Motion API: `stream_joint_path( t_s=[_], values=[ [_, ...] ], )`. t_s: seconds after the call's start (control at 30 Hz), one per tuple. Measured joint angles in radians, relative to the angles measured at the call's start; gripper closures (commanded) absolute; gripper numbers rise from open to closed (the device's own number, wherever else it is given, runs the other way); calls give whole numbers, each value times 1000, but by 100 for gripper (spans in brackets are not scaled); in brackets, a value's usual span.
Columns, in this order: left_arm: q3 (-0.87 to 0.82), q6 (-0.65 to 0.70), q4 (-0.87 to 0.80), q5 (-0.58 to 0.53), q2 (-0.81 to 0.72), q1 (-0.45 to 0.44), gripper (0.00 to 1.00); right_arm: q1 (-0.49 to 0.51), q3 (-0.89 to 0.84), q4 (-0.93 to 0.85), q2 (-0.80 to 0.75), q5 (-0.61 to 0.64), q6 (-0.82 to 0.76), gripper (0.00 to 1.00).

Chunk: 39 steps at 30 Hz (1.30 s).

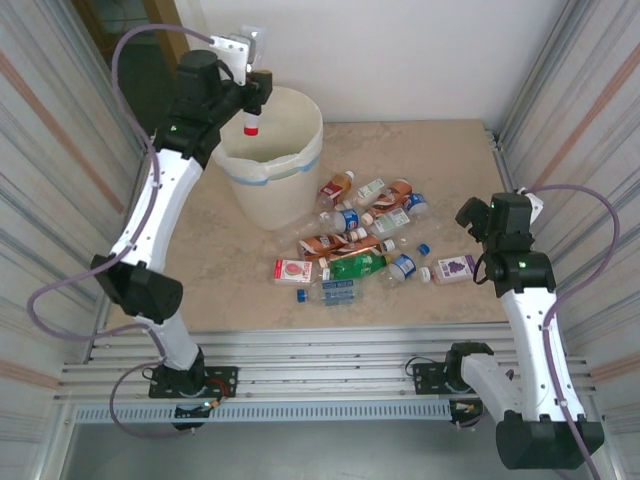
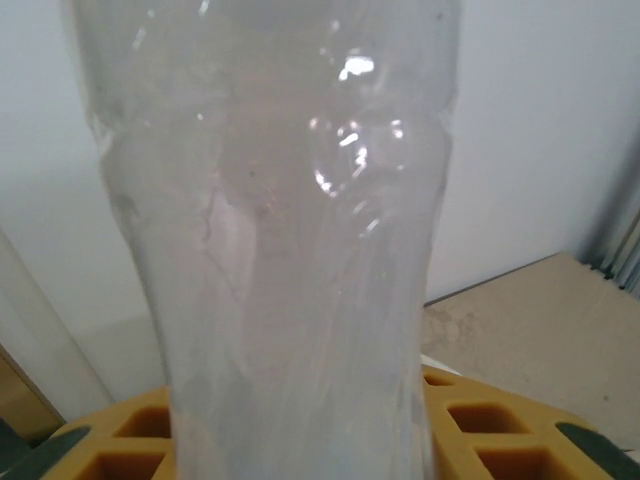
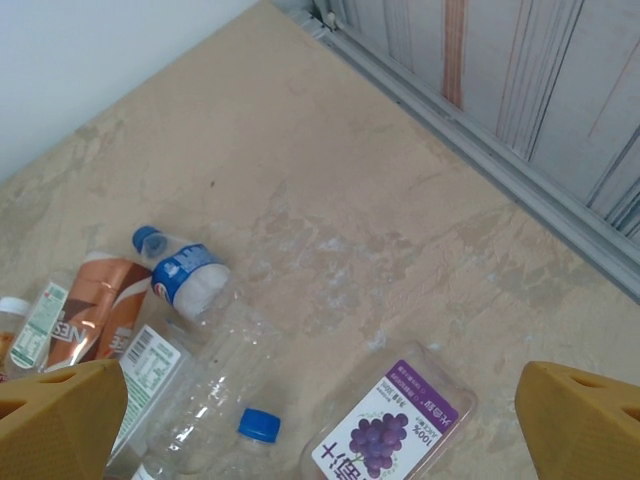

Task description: Put the plastic bottles in the bin

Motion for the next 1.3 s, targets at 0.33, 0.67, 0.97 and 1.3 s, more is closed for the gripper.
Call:
stream_joint_path(
  t_s=[0.33,0.67,0.97,1.3],
  values=[
    [60,101,-119,-101,155,0,58,-13,0,-33,-16,8,-34,2],
    [56,169,-190,-183,175,1,49,-32,0,-58,-27,20,-34,2],
    [45,188,-243,-225,198,1,42,-58,-3,-76,-29,27,-26,2],
    [25,196,-256,-225,198,1,16,-95,-64,-131,-29,26,26,2]
  ],
)
